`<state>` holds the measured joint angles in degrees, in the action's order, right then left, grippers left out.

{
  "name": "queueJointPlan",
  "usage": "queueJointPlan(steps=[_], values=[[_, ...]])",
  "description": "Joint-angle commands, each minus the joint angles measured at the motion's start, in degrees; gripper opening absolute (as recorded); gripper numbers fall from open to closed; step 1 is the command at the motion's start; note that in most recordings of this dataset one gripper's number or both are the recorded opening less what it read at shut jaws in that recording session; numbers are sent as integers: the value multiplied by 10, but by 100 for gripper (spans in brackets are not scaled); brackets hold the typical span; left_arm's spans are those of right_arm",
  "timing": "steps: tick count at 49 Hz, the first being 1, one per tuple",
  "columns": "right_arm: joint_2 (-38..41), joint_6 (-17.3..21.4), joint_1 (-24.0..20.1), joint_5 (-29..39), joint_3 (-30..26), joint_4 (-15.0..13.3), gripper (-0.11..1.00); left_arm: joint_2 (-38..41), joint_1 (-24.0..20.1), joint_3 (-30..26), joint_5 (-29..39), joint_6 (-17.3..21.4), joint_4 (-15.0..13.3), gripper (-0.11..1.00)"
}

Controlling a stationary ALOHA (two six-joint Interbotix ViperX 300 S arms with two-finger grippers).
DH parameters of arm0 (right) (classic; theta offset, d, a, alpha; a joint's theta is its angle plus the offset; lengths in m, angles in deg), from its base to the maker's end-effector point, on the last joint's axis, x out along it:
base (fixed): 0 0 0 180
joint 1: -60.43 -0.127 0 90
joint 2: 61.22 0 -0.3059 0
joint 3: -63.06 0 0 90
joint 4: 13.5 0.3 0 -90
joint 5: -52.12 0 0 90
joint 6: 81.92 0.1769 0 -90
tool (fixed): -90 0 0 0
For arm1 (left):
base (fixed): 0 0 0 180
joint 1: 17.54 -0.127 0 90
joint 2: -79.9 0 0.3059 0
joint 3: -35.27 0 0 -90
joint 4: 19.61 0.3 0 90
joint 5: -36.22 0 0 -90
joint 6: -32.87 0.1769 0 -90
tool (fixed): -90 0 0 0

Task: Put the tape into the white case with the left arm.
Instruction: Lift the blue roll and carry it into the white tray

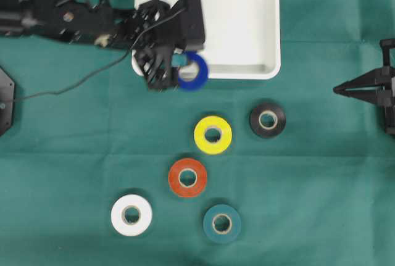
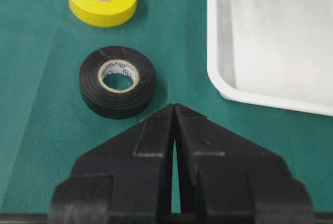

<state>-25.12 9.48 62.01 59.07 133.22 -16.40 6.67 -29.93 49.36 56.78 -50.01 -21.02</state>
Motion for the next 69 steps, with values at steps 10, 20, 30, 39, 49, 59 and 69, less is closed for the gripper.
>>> queueJointPlan(steps=[10, 20, 30, 39, 49, 59, 69], values=[[3, 1, 2, -9, -4, -1, -9, 55, -14, -108, -4, 32, 1, 25], [2, 1, 1, -9, -3, -1, -9, 104, -15, -171, -4, 45, 1, 25], [2, 1, 1, -9, -3, -1, -9, 134, -15, -212, -4, 45, 1, 25], [2, 1, 1, -9, -3, -1, -9, 147, -15, -228, -4, 45, 1, 25], [2, 1, 1, -9, -3, -1, -9, 148, -15, -223, -1, 45, 1, 25], [2, 1, 1, -9, -3, -1, -9, 148, -15, -218, -1, 45, 1, 41], [2, 1, 1, -9, -3, -1, -9, 146, -15, -214, -1, 45, 1, 94]])
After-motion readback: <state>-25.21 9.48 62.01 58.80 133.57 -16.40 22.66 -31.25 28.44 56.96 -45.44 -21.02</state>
